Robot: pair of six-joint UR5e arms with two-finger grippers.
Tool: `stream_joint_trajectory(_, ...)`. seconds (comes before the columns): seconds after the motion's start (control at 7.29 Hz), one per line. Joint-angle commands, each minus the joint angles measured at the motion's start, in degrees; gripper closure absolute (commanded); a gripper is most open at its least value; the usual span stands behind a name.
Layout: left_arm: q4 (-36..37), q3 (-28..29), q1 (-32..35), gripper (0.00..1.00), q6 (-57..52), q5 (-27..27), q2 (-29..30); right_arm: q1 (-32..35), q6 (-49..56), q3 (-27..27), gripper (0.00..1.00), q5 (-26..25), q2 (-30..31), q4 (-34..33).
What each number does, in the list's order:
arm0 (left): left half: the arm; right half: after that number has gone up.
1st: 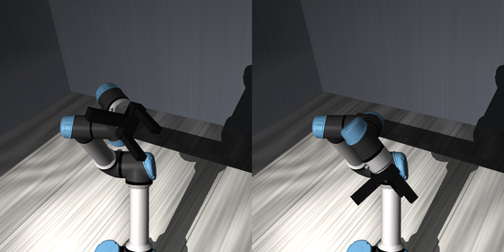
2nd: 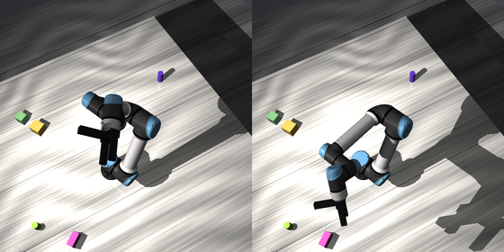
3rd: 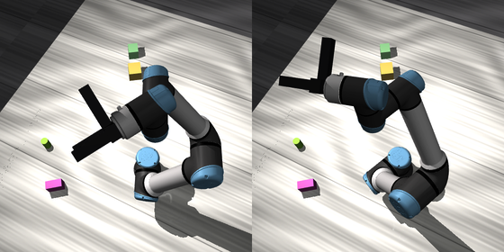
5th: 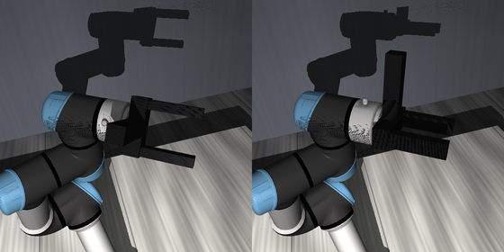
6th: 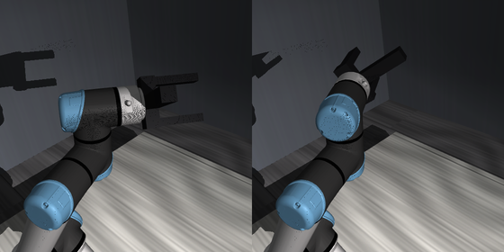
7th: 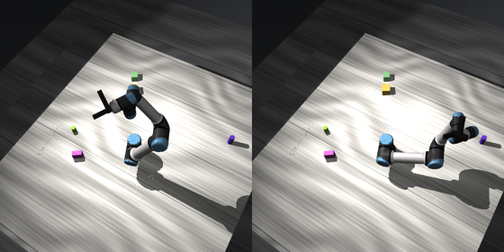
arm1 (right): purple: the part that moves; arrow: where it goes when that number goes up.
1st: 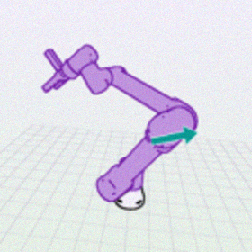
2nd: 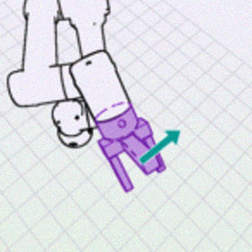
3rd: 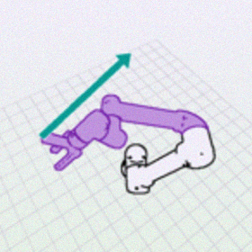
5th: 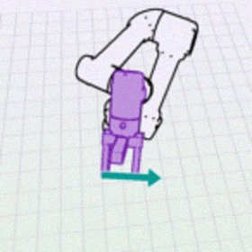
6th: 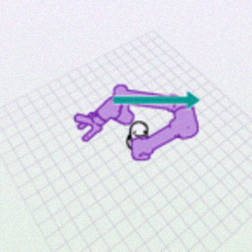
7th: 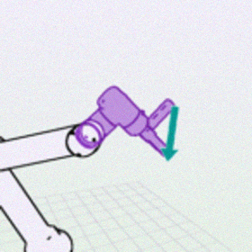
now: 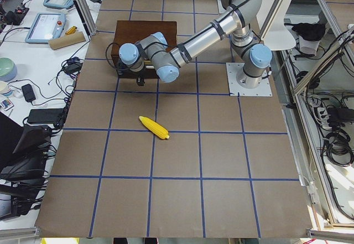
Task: Open drawer and put corn inside
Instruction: 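Pull the drawer out of the cabinet with the left gripper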
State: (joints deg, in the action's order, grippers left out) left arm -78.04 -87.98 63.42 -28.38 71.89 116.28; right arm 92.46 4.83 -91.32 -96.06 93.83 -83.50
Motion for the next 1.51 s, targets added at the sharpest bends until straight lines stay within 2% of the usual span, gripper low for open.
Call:
stream_joint_trajectory(0.0, 0.25, 0.17, -0.40, 0.00, -0.19, 0.61, -0.01, 0.00, 0.00, 0.00, 0.00, 0.00, -0.05, 0.00)
stream_joint_trajectory(0.27, 0.43, 0.35, -1.97, 0.00, -0.45, 3.25, -0.01, 0.00, 0.00, 0.00, 0.00, 0.00, 0.04, 0.00)
stream_joint_trajectory(1.37, 0.78, 0.61, -7.35, 0.00, -1.15, 3.96, -0.01, 0.00, 0.00, 0.00, 0.00, 0.00, 0.04, 0.00)
